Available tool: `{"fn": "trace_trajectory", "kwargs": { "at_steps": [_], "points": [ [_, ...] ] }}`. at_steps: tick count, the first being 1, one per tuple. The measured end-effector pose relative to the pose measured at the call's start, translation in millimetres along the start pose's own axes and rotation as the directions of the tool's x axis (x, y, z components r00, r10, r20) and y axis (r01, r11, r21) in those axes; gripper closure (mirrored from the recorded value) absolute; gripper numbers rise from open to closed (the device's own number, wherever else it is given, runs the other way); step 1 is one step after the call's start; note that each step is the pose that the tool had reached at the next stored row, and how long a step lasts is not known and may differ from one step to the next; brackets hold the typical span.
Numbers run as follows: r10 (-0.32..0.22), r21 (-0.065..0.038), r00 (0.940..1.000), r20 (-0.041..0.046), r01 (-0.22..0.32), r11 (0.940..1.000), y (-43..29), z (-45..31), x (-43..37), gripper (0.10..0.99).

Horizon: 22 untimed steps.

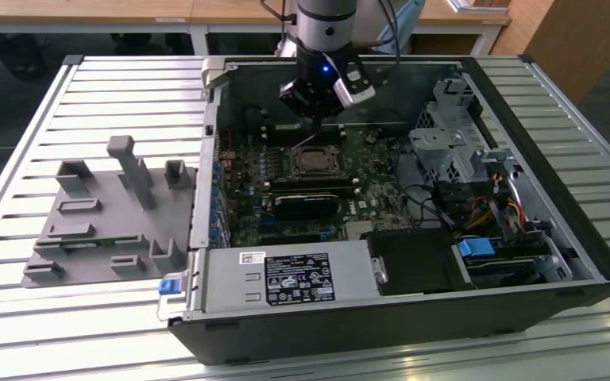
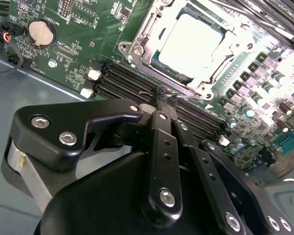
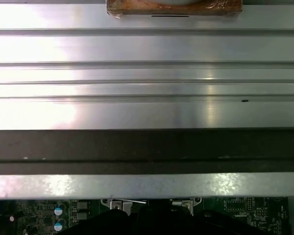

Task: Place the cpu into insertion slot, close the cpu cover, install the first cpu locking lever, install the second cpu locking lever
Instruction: 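Install the first cpu locking lever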

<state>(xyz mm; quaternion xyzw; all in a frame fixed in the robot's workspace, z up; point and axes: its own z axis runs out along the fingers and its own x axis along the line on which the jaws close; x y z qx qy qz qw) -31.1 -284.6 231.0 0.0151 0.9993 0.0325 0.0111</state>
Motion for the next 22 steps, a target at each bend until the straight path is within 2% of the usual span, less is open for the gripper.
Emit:
{"fn": "trace_trajectory", "kwargs": {
  "at_steps": [14,22],
  "points": [
    [0.0,0.0,1.0,-0.0036,0.0,1.0,0.2,10.7,-8.8,0.98],
    [0.0,-0.004,1.0,-0.0043,0.0,1.0,0.0,15.4,-10.5,0.98]
  ]
}}
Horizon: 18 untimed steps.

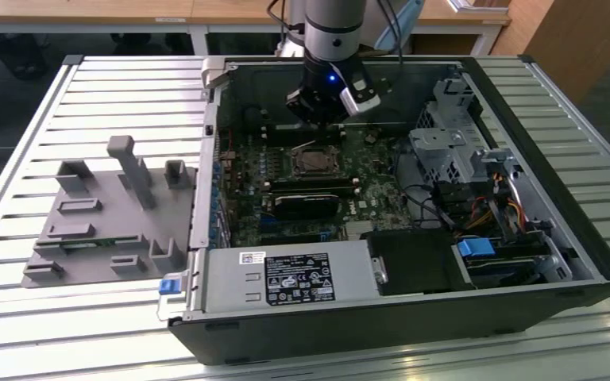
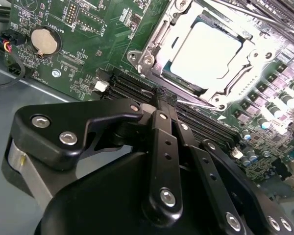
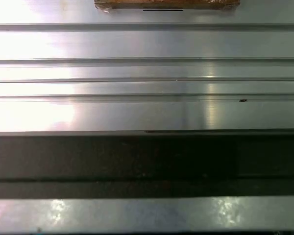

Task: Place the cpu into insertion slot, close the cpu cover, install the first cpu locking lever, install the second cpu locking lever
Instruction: 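Install the first cpu locking lever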

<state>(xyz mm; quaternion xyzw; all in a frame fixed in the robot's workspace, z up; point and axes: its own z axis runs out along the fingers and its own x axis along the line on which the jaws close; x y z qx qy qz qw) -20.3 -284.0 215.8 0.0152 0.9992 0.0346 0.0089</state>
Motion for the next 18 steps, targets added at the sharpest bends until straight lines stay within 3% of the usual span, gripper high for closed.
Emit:
{"fn": "trace_trajectory", "kwargs": {
  "at_steps": [18],
  "points": [
    [0.0,0.001,1.0,0.0,0.0,1.0,-0.4,11.5,-1.5,0.98]
  ]
}}
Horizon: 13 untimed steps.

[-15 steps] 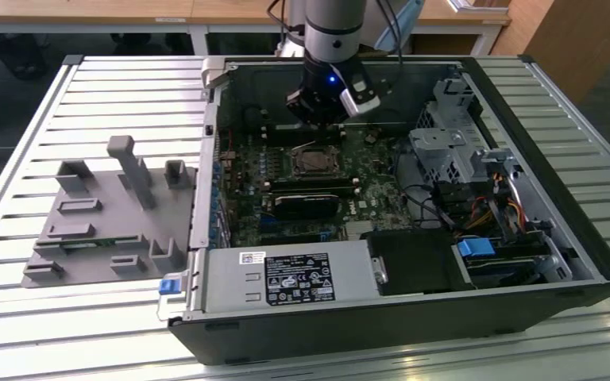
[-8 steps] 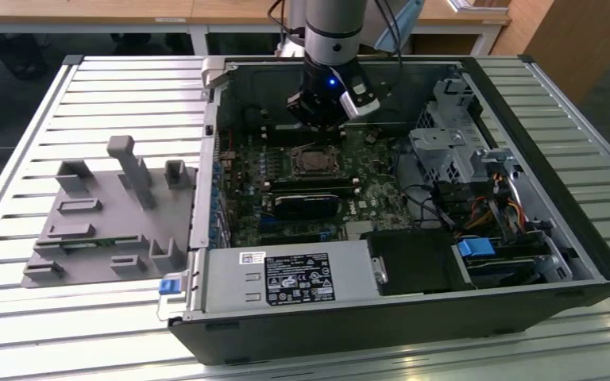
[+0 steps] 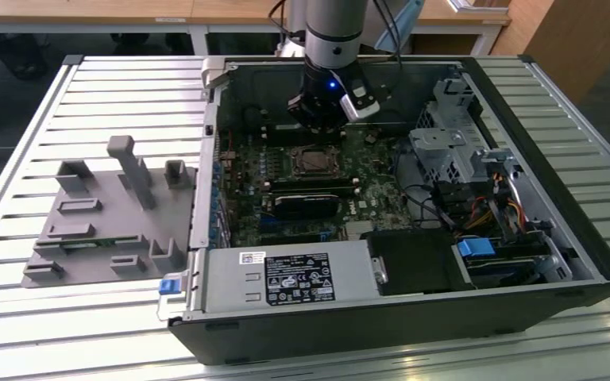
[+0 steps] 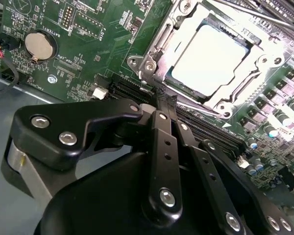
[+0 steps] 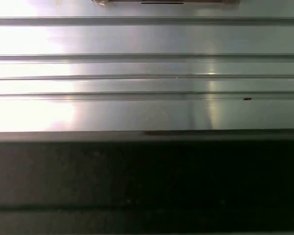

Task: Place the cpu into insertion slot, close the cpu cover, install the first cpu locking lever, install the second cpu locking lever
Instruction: 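Install the first cpu locking lever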

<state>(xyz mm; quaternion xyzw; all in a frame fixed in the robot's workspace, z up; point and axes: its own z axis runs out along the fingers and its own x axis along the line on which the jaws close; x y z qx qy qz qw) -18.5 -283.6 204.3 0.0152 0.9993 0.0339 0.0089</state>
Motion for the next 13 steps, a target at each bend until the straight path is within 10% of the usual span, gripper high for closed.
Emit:
{"fn": "trace_trajectory", "kwargs": {
  "at_steps": [13],
  "points": [
    [-0.001,0.031,1.0,0.0009,0.001,0.9995,1.4,4.6,-0.4,0.98]
  ]
}}
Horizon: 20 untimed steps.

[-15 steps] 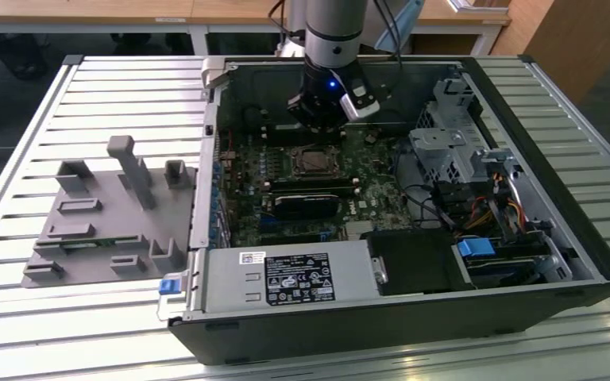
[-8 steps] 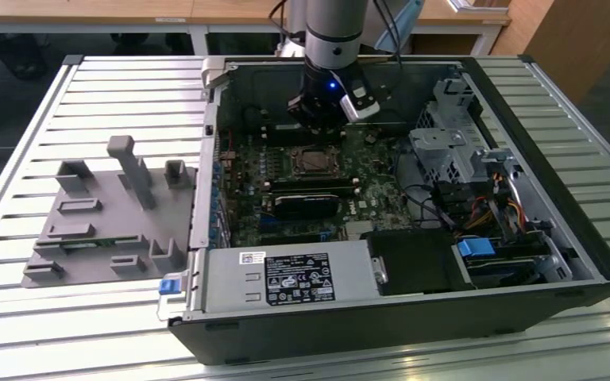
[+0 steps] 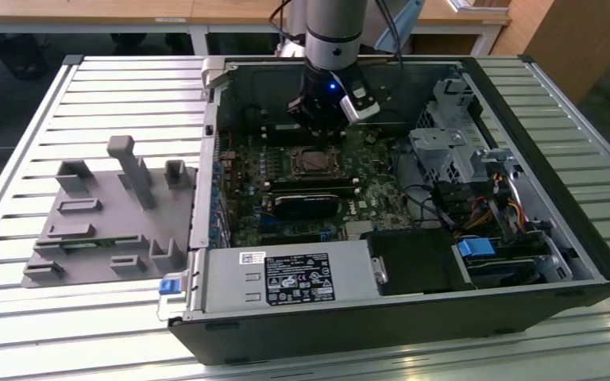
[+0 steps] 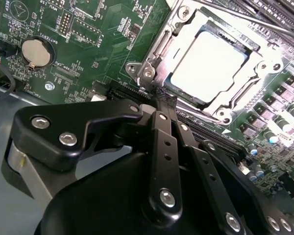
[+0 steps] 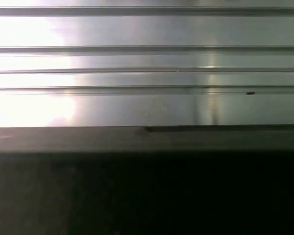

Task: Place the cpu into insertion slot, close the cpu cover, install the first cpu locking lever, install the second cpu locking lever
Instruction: 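Install the first cpu locking lever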

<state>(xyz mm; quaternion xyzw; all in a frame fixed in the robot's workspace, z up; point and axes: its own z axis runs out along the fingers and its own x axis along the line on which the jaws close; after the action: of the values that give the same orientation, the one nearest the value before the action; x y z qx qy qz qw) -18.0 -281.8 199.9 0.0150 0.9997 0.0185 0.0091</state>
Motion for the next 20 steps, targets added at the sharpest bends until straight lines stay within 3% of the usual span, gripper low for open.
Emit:
{"fn": "trace_trajectory", "kwargs": {
  "at_steps": [6,15,20],
  "points": [
    [0.0,0.014,1.0,0.0002,0.0,0.9999,0.9,1.6,-0.3,0.98],
    [0.0,0.015,1.0,0.0006,0.0,0.9999,1.1,-0.2,-0.4,0.98],
    [-0.001,0.029,1.0,0.0008,0.001,0.9996,1.1,0.5,-0.7,0.98]
  ]
}}
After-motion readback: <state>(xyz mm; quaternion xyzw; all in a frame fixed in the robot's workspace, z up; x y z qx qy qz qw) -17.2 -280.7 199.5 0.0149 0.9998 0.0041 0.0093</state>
